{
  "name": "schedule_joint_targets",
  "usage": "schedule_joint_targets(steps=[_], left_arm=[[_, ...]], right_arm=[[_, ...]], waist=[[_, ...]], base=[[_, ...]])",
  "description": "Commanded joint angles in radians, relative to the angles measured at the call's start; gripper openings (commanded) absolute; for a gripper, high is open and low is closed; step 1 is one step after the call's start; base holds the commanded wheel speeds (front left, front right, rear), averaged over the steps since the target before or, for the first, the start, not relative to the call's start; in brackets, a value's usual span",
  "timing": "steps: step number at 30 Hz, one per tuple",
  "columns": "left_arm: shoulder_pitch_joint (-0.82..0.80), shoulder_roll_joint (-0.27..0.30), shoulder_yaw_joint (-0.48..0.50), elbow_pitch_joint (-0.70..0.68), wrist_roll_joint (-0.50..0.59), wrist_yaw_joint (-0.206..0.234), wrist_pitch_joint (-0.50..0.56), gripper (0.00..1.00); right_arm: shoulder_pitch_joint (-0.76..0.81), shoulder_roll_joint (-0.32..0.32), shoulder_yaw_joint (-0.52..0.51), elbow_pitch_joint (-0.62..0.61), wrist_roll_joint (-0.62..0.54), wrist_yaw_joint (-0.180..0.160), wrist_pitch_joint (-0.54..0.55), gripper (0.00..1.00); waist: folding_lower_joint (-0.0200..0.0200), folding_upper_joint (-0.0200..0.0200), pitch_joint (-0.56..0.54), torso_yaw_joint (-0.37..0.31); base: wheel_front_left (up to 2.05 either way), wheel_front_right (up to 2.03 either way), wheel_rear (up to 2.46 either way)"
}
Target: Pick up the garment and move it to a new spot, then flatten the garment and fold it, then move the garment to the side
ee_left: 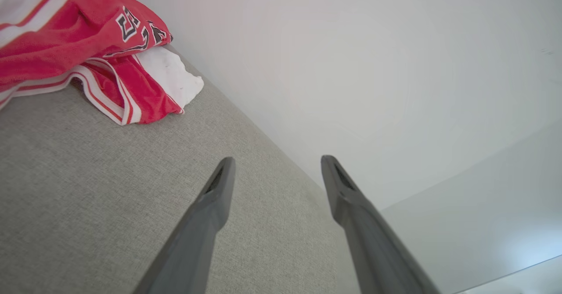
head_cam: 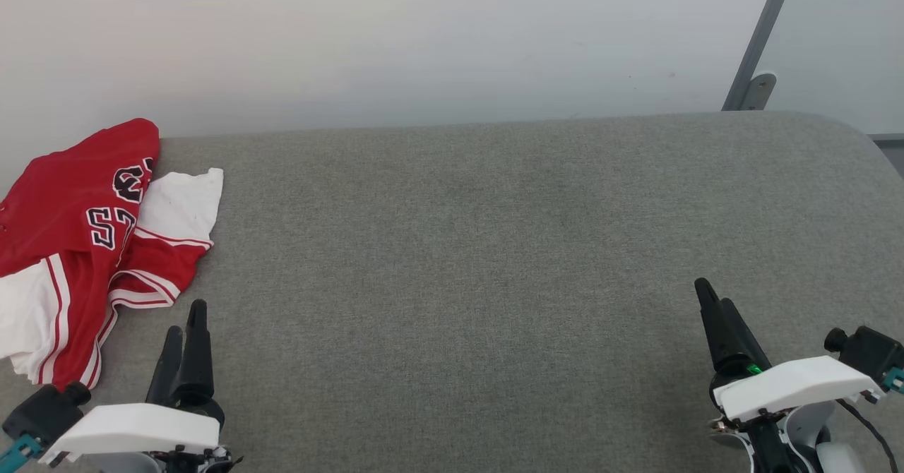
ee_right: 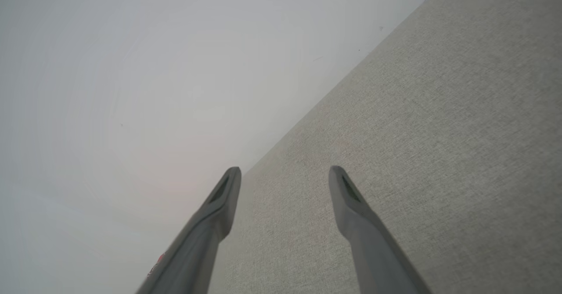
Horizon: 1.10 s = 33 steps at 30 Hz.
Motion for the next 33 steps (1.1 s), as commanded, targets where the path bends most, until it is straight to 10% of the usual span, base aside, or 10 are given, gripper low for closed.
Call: schedule_joint_targets(steps=[1, 33], left_arm=[[0.001, 0.008, 0.003, -0.019, 0.031, -0.007, -0.011, 1.0], [0.041, -0.008, 0.03, -0.085, 0.408, -0.052, -0.105, 1.0]], right_arm=[[-0.02, -0.003, 0.004, -0.019, -0.031, 0.001, -0.008, 1.0], [0.007, 0.009, 0.018, -0.062, -0.378, 0.002, -0.041, 1.0]], waist=[[0.0, 0.0, 0.0, 0.0], [0.0, 0.0, -0.004, 0.002]], base=[[0.0, 0.0, 0.0], [0.0, 0.0, 0.0]])
